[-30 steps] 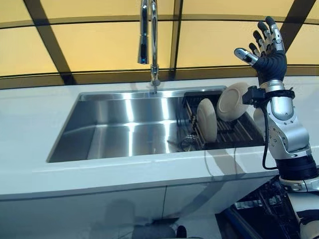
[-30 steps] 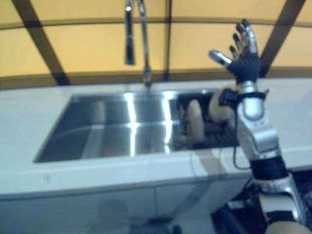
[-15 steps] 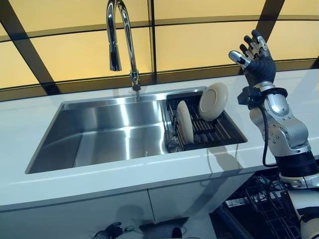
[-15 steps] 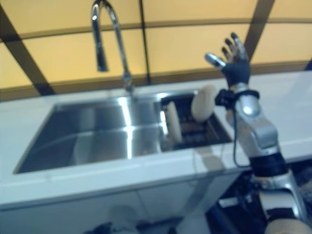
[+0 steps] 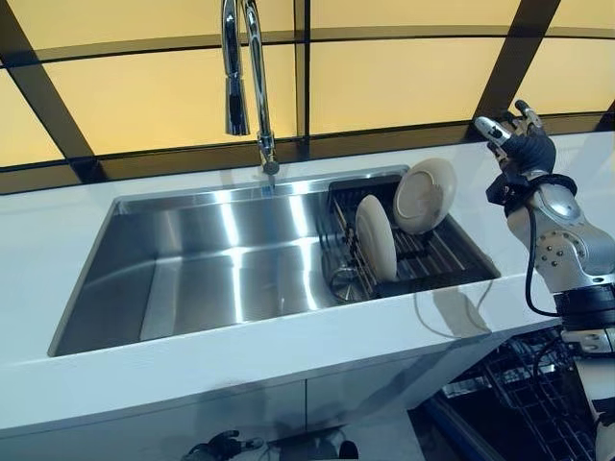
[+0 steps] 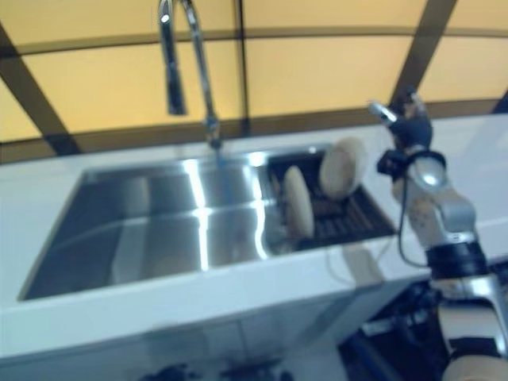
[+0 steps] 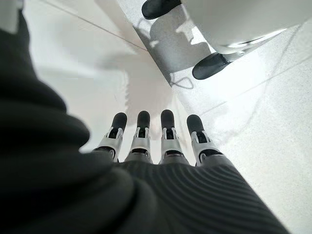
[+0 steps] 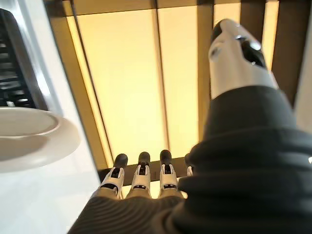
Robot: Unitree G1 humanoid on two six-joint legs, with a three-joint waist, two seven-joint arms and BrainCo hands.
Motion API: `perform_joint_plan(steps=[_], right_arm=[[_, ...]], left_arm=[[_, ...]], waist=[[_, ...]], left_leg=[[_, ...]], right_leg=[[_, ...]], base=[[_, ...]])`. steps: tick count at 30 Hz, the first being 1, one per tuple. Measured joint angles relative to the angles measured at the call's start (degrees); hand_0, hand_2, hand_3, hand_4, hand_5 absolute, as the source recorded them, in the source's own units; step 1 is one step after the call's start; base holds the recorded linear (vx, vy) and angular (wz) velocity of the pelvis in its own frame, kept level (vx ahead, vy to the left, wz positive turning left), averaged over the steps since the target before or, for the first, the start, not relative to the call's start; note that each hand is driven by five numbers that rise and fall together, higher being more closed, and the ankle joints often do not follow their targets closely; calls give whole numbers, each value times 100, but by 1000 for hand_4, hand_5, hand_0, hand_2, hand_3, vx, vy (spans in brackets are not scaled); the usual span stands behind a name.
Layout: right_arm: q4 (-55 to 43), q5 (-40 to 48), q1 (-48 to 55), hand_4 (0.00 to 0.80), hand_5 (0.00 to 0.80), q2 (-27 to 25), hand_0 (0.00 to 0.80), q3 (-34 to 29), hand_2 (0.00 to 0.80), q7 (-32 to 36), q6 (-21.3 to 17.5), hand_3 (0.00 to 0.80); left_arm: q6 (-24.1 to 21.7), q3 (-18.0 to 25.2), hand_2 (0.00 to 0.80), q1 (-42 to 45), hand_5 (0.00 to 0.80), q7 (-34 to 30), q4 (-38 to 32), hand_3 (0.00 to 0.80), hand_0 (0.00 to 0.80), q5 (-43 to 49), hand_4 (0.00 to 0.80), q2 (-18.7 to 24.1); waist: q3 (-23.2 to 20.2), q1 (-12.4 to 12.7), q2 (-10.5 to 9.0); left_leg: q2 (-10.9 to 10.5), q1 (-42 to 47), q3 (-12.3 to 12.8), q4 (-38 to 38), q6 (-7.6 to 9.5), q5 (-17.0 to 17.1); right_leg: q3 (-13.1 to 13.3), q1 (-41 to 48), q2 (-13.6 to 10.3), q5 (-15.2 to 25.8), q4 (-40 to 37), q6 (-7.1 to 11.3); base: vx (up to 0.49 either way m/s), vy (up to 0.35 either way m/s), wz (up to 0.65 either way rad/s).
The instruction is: Take plates into dishwasher
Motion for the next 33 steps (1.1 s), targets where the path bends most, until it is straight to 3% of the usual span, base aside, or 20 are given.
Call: perform_joint_plan(steps=[15, 33], right_arm=[[1139, 121, -176, 0, 0, -184, 0, 17, 0, 426, 361, 0], [1506, 98, -178, 0, 0, -181, 0, 187, 0, 1067, 822, 0]], left_arm=[[121, -94, 0, 41, 0, -16, -5, 0, 0, -1, 0, 10], [122, -99, 0, 61, 0, -28, -5, 0, 0, 0, 0, 68]], waist=[[-29, 7, -41], [-80, 58, -123]], left_leg=[[2, 50, 6, -25, 32, -49], [-1, 57, -8, -27, 32, -48]], right_leg=[[1, 88, -2, -36, -7, 38], [-17, 102, -7, -37, -13, 39]], base=[[24, 20, 0], [11, 3, 0]])
